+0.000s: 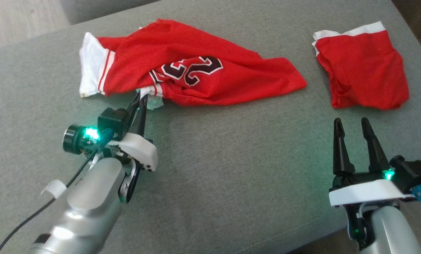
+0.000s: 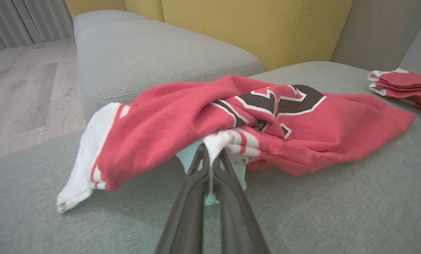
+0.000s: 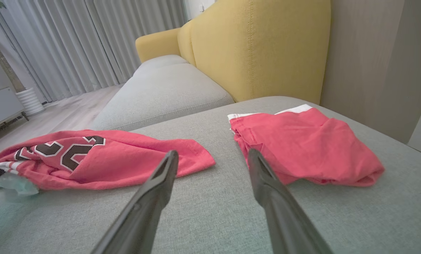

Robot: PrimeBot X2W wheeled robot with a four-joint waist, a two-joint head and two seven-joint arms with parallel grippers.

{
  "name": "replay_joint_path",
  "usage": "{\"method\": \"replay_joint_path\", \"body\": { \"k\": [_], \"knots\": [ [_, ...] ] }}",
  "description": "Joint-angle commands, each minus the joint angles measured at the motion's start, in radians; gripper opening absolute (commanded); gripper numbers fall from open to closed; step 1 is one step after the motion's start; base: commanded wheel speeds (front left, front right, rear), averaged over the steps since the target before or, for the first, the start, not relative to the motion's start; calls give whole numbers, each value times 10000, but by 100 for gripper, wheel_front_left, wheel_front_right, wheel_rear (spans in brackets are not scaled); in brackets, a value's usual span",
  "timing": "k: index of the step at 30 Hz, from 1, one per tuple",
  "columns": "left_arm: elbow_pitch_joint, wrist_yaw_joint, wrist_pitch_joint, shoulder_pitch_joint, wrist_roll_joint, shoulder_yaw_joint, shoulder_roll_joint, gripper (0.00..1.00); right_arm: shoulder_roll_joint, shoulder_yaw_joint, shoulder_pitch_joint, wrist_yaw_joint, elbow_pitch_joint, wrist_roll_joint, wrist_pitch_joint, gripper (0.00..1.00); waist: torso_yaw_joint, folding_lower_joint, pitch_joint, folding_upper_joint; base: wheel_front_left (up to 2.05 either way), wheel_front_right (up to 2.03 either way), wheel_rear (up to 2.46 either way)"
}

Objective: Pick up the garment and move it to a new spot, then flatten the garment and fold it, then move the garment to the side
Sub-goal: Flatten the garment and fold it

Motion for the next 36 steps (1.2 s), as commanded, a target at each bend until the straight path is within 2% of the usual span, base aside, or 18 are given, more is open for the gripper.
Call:
{"method": "replay_joint_path", "body": {
  "k": [1,7,11,16,17,22,29,32,36],
  "knots": [
    [-319,23,-142,-85,-13,272,333,0,-51,188,-175,-9,-261,-60,-108,100,134,0,-121,0,0,0,0],
    [-811,77,-171,82,172,204,931,0,-51,161,-123,-9,-220,-43,-109,100,607,0,-442,0,0,0,0],
    [-1438,66,41,-332,613,74,1680,0,-51,188,-82,-9,-191,5,-109,100,1048,0,-637,0,0,0,0],
    [-2482,-187,725,-1318,1467,-338,2642,0,-51,259,-63,-9,-116,73,-109,100,1637,0,-853,0,0,0,0],
    [-2935,-378,1122,-1673,1877,-619,3005,0,-51,289,-55,-9,-86,137,-109,100,1859,0,-913,0,0,0,0],
    [-3983,-849,2081,-2064,2795,-1329,3968,0,-51,389,-37,-9,25,275,-109,100,2345,0,-1018,0,0,0,0],
    [-5622,-1557,3106,-1650,3416,-2172,5283,0,-51,336,4,-9,133,357,-109,100,2926,0,-1180,0,0,0,0],
    [-6330,-1888,3708,-1237,3467,-2629,5872,0,-51,248,37,-9,176,354,-109,100,3175,0,-1289,0,0,0,0],
    [-7257,-2204,4825,-208,2732,-3397,6327,0,-51,205,111,-9,246,324,-109,100,3458,0,-1456,0,0,0,0]
  ]
}}
